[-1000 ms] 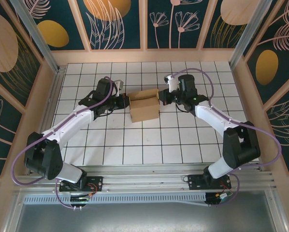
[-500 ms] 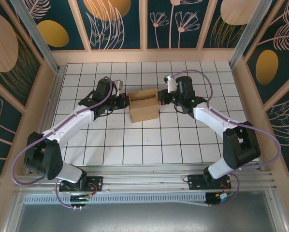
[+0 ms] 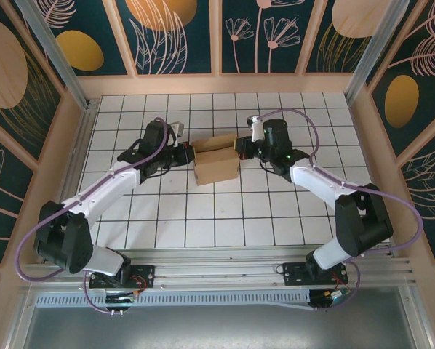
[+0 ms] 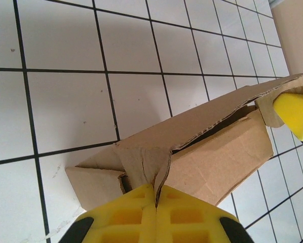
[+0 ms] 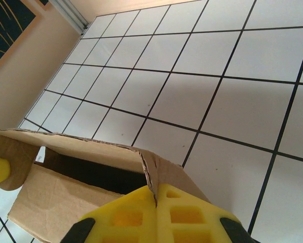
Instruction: Fold the paper box
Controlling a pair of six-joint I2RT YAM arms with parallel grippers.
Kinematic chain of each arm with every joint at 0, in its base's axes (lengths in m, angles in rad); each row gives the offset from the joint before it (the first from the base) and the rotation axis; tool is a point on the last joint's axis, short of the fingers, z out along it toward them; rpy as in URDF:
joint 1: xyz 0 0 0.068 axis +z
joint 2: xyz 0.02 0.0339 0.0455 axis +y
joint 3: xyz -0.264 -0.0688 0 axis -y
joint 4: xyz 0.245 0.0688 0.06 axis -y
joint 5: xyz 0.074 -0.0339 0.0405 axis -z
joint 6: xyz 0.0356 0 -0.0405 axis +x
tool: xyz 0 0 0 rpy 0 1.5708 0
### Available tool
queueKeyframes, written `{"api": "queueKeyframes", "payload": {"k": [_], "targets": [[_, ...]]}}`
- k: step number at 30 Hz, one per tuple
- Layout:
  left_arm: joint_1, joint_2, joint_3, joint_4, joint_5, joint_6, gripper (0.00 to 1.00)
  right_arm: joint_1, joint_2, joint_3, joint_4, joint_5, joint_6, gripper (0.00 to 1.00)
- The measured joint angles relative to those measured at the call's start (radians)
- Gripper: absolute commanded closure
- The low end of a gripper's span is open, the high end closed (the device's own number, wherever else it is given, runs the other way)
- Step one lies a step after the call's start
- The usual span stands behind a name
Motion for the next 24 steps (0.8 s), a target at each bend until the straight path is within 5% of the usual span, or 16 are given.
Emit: {"api": "queueKeyframes", "payload": {"k": [24], "targets": [[-0.029, -0.020, -0.036, 0.018, -0.040, -0.039, 1.00, 0.017, -0.035, -0.064, 0.053, 0.040, -0.049, 0.96]]}}
